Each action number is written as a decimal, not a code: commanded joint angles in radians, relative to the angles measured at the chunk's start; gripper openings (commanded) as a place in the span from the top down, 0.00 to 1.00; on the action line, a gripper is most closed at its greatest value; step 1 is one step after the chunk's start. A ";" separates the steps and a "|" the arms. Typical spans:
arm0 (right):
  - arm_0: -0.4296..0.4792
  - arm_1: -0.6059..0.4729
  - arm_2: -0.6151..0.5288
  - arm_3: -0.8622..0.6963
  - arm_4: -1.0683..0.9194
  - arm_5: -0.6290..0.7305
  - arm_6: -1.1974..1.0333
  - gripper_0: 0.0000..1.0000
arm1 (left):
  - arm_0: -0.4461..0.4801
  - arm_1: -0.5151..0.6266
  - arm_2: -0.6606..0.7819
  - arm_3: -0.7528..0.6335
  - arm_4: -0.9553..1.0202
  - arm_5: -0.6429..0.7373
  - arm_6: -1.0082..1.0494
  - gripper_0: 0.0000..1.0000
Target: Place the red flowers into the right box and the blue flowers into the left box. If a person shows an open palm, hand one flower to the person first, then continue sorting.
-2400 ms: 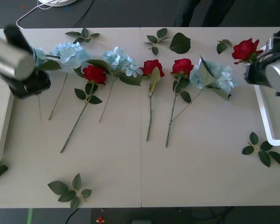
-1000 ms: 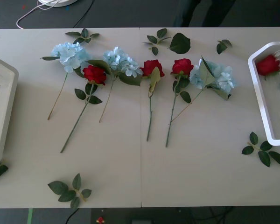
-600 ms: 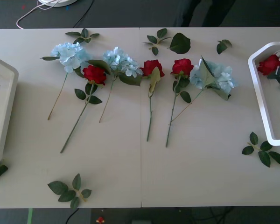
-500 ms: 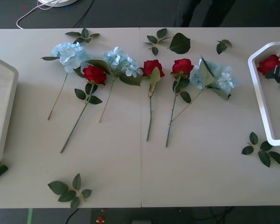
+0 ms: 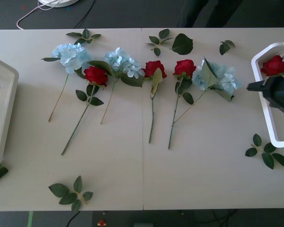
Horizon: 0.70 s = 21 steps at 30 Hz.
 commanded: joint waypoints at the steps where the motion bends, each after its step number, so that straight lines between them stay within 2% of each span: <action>1: -0.042 -0.003 0.075 -0.045 -0.001 -0.010 -0.146 0.00 | 0.004 -0.033 -0.045 0.058 -0.026 -0.127 -0.068 1.00; 12: -0.248 0.056 0.333 -0.019 0.224 -0.006 -0.427 0.00 | 0.004 -0.045 -0.105 0.132 -0.028 -0.290 -0.068 0.99; 13: -0.269 0.071 0.357 -0.018 0.265 0.008 -0.456 0.00 | 0.004 -0.047 -0.106 0.132 -0.026 -0.290 -0.069 0.81; 14: -0.290 0.086 0.379 -0.016 0.308 0.030 -0.491 0.00 | 0.006 -0.045 -0.105 0.132 -0.020 -0.290 -0.069 0.08; 15: -0.309 0.102 0.397 -0.011 0.344 0.048 -0.524 0.00 | 0.004 -0.045 -0.105 0.130 -0.017 -0.290 -0.073 0.00; 21: -0.410 0.185 0.479 0.064 0.448 0.099 -0.631 0.00 | 0.004 -0.045 -0.106 0.115 -0.016 -0.290 -0.080 0.00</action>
